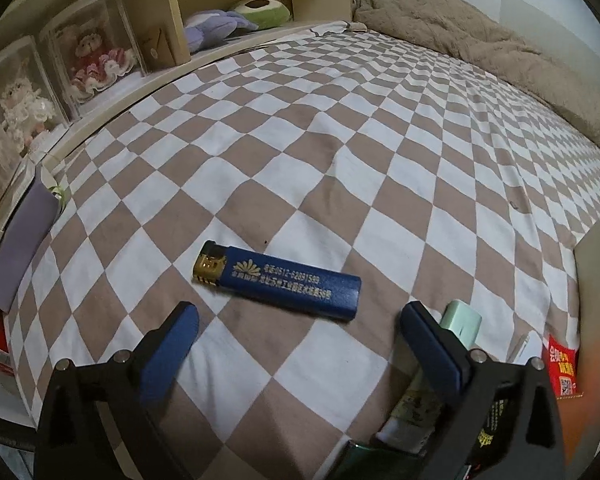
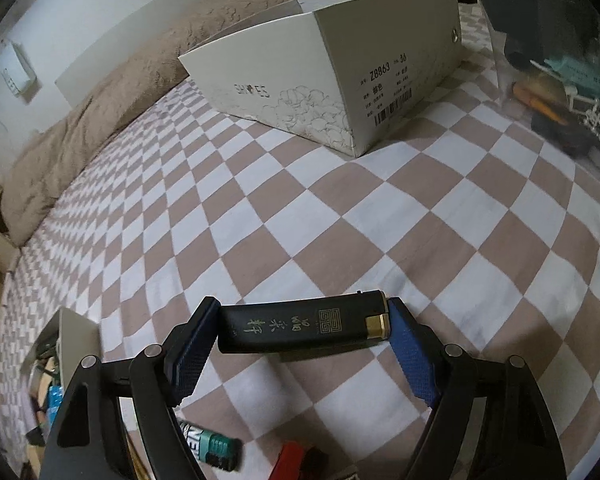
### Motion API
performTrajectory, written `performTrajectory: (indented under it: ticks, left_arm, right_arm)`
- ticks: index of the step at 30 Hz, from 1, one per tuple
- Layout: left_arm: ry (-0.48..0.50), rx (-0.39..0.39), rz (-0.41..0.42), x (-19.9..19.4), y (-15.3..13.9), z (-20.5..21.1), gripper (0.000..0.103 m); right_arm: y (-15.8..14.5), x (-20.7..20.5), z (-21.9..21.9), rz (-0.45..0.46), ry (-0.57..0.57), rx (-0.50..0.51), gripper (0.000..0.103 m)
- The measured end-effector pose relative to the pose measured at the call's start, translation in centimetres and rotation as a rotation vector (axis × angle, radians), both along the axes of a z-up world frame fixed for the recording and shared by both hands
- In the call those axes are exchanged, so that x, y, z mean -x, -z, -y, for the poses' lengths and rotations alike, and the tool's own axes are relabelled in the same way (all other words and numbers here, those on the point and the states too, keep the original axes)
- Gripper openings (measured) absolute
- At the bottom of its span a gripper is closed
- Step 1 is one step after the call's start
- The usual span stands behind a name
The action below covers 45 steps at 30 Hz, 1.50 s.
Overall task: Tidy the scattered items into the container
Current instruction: 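Lift and carry the black lighter and blue lighter over the tray with both grippers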
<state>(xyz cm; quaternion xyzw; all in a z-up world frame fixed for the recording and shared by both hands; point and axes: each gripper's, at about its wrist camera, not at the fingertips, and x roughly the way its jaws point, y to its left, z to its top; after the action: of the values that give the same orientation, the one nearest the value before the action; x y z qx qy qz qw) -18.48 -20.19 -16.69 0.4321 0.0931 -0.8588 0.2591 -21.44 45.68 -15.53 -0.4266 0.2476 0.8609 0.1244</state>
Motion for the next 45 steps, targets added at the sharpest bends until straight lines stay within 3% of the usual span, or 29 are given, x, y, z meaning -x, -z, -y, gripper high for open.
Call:
performTrajectory:
  ticks: [5, 10, 13, 17, 18, 19, 21, 26, 27, 28, 29, 33, 45]
  left_arm:
    - [-0.018, -0.029, -0.039, -0.3, -0.2, 0.7, 0.102]
    - [-0.027, -0.008, -0.052, -0.7, -0.4, 0.5, 0.076]
    - [-0.009, 0.004, -0.049, -0.7, -0.4, 0.2, 0.07]
    - [-0.007, 0.003, -0.054, -0.7, -0.4, 0.1, 0.069]
    - [-0.004, 0.002, -0.056, -0.8, -0.4, 0.0, 0.073]
    - [0.011, -0.002, -0.059, -0.7, -0.3, -0.2, 0.086]
    - [0.051, -0.003, -0.049, -0.6, -0.1, -0.7, 0.099]
    - [0.056, -0.014, -0.04, -0.4, -0.2, -0.4, 0.099]
    - [0.054, -0.014, -0.039, -0.4, -0.2, -0.3, 0.097]
    - [0.048, 0.0, -0.034, -0.3, -0.2, -0.2, 0.084]
    - [0.043, 0.023, -0.025, -0.3, -0.3, -0.3, 0.078]
    - [0.055, 0.044, -0.013, -0.1, -0.3, -0.3, 0.066]
    - [0.11, 0.039, -0.065, -1.4, -2.4, -1.6, 0.066]
  right_arm:
    - [0.0, -0.6, 0.2, -0.005, -0.017, 0.019, 0.083]
    - [-0.4, -1.1, 0.7, -0.019, -0.04, 0.044, 0.083]
    - [-0.5, -1.4, 1.2, -0.025, -0.052, 0.049, 0.083]
    - [-0.5, -1.6, 1.5, -0.025, -0.063, 0.06, 0.083]
    - [-0.4, -1.6, 1.6, -0.023, -0.066, 0.061, 0.083]
    - [-0.4, -1.5, 1.7, -0.021, -0.069, 0.061, 0.083]
    - [-0.3, -1.4, 1.7, -0.017, -0.073, 0.06, 0.083]
    - [-0.5, -1.1, 1.7, -0.024, -0.076, 0.07, 0.083]
    - [-0.5, -1.2, 1.7, -0.024, -0.078, 0.071, 0.083]
    - [-0.4, -1.2, 1.7, -0.024, -0.08, 0.072, 0.083]
    - [-0.5, -1.2, 1.8, -0.023, -0.083, 0.072, 0.083]
    - [-0.7, -1.2, 2.1, -0.038, -0.095, 0.08, 0.083]
    - [-2.3, -1.6, 2.7, -0.093, -0.1, 0.077, 0.083]
